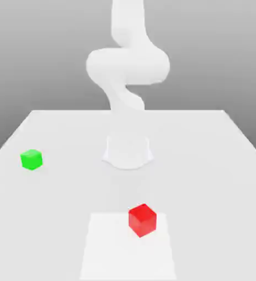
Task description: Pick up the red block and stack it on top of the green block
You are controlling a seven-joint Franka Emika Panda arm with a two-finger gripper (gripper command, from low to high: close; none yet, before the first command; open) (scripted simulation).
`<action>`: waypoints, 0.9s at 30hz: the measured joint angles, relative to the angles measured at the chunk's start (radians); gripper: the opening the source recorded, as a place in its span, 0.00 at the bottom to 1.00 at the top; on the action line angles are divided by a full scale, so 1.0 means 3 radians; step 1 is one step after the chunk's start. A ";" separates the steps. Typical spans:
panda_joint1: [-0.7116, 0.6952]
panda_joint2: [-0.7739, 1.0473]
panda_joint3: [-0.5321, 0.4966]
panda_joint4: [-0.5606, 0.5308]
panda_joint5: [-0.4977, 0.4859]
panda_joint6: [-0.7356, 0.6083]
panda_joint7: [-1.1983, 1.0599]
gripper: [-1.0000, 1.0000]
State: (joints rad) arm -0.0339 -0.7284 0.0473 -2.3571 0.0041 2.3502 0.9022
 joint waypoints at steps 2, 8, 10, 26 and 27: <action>-0.0096 0.0233 0.0139 -0.0177 0.0005 0.0159 0.0332 0.50; -0.0363 0.0915 0.0514 -0.0686 0.0022 0.0621 0.1287 0.50; -0.0436 0.1140 0.0616 -0.0855 0.0025 0.0773 0.1603 0.50; -0.0544 0.2756 0.0725 -0.1602 -0.0421 0.1957 0.3510 0.50; -0.0475 0.2850 0.0629 -0.1588 -0.0536 0.2032 0.3594 0.50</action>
State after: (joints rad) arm -0.1763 0.1265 0.2359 -2.8336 -0.1567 2.9598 1.9804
